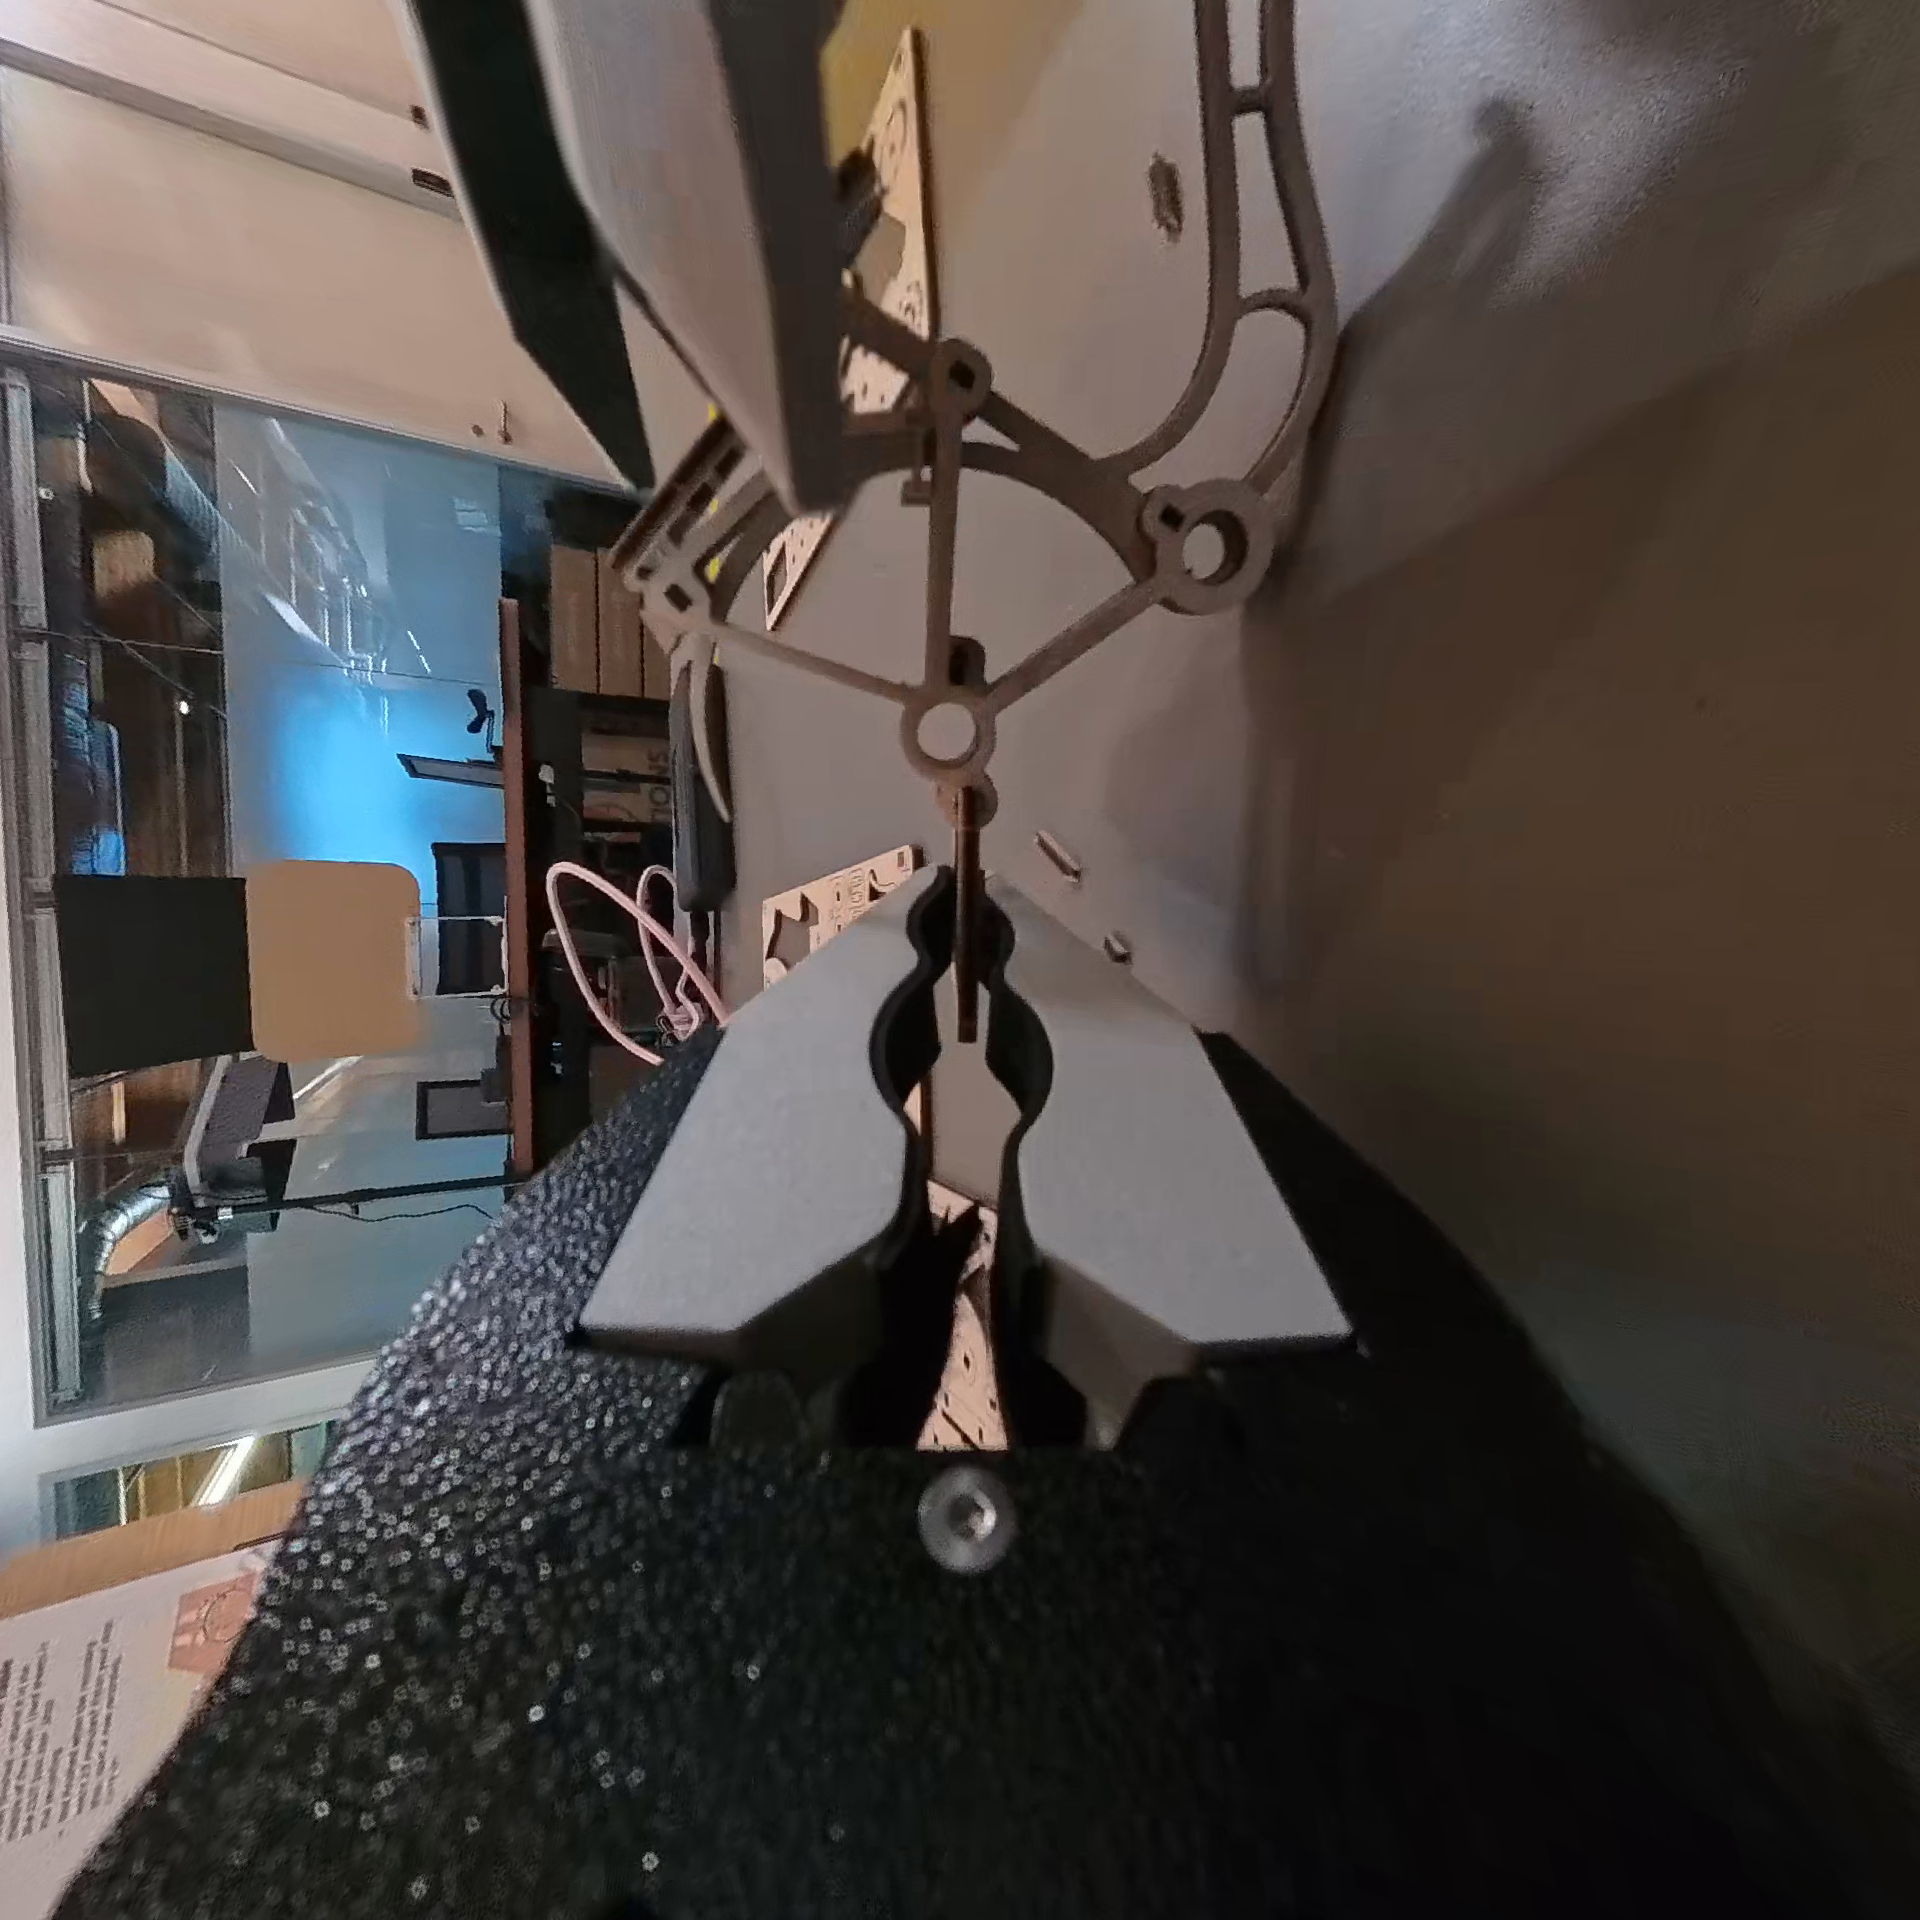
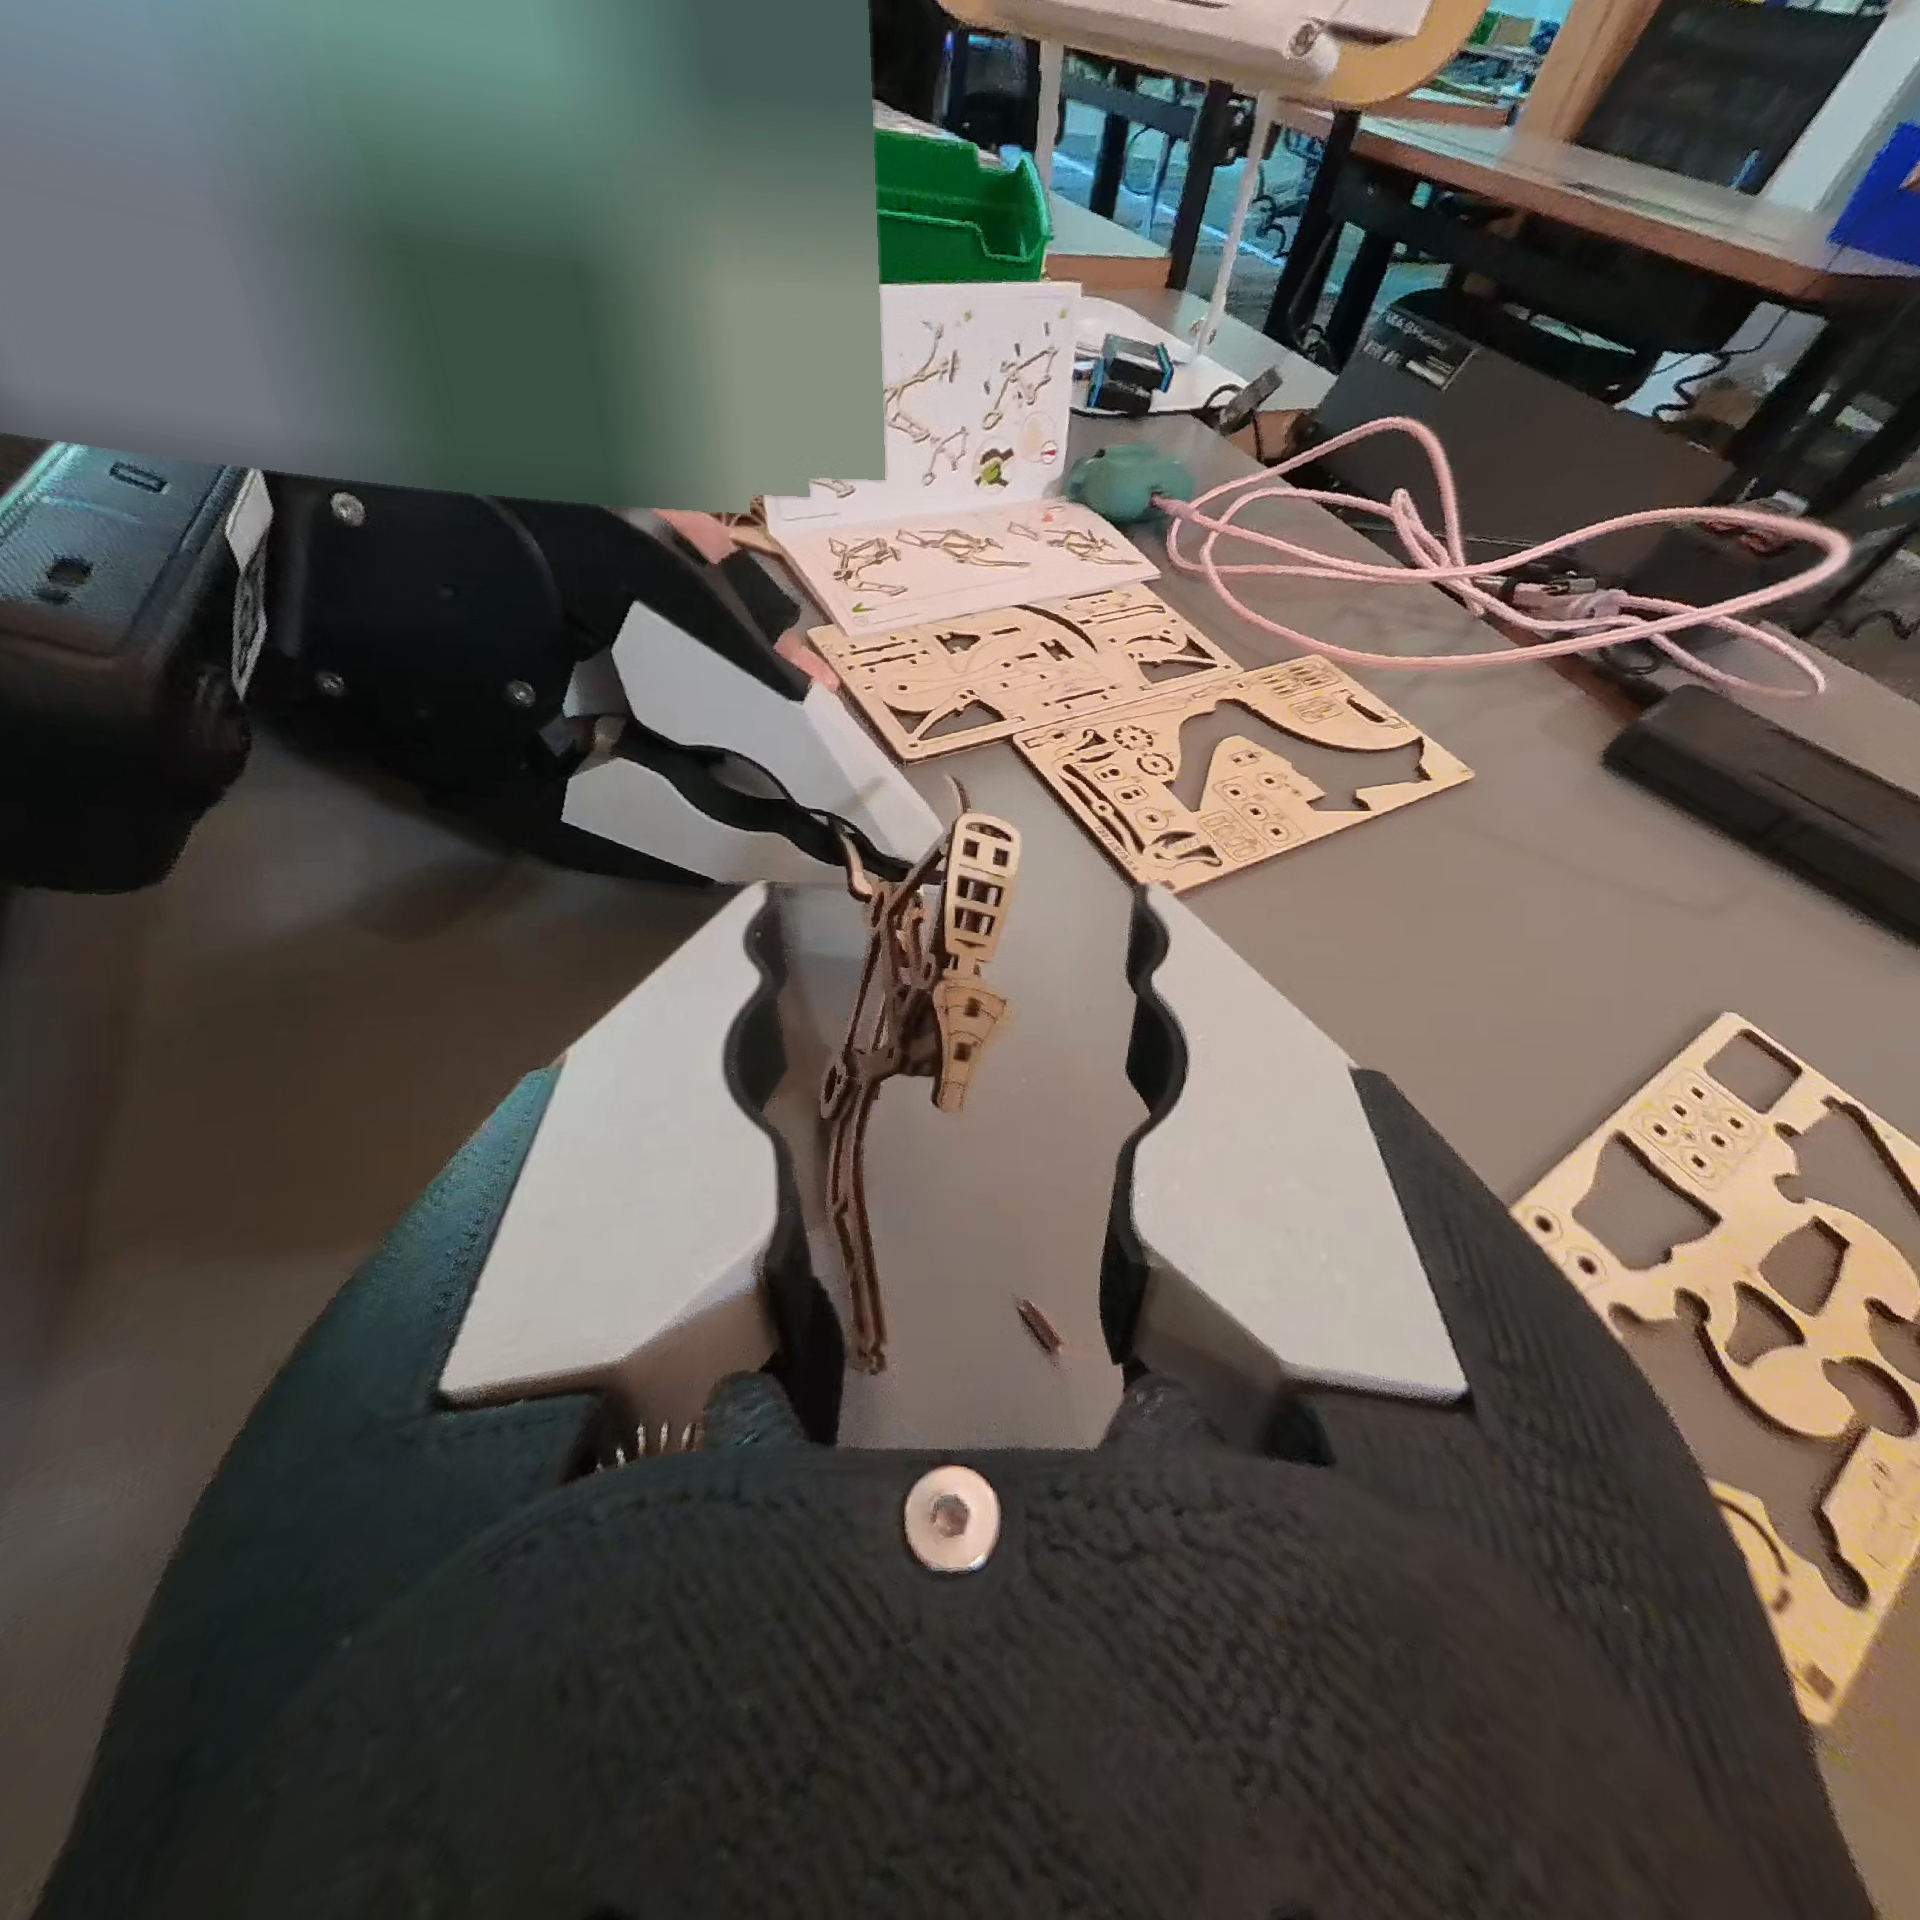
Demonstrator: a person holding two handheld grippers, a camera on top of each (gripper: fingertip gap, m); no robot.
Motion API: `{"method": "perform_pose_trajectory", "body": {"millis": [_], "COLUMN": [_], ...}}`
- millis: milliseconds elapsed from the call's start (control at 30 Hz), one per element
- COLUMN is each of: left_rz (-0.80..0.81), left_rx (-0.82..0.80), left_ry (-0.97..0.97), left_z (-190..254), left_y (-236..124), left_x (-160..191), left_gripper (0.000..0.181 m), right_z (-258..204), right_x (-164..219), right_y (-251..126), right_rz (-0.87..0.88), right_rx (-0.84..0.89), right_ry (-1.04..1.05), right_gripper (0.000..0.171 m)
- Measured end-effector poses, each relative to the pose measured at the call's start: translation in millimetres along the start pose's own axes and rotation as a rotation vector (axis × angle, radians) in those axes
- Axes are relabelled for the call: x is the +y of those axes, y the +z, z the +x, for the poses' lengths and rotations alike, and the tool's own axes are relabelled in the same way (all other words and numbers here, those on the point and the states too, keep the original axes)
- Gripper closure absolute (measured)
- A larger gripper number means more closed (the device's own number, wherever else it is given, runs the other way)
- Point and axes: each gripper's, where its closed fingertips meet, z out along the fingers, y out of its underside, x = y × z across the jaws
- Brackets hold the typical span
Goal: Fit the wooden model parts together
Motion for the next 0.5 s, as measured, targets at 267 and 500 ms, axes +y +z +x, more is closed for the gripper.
{"method": "perform_pose_trajectory", "body": {"millis": [267,500], "left_rz": [-0.001,-0.003], "left_rx": [-0.016,-0.039], "left_ry": [0.025,0.046], "left_z": [2,2], "left_y": [0,-1], "left_x": [-1,-1], "left_gripper": [0.181,0.181], "right_z": [1,-6], "right_x": [7,20], "right_y": [-5,2], "right_rz": [-0.093,-0.222], "right_rx": [-0.073,-0.132], "right_ry": [0.100,0.149], "right_gripper": [0.138,0.155]}}
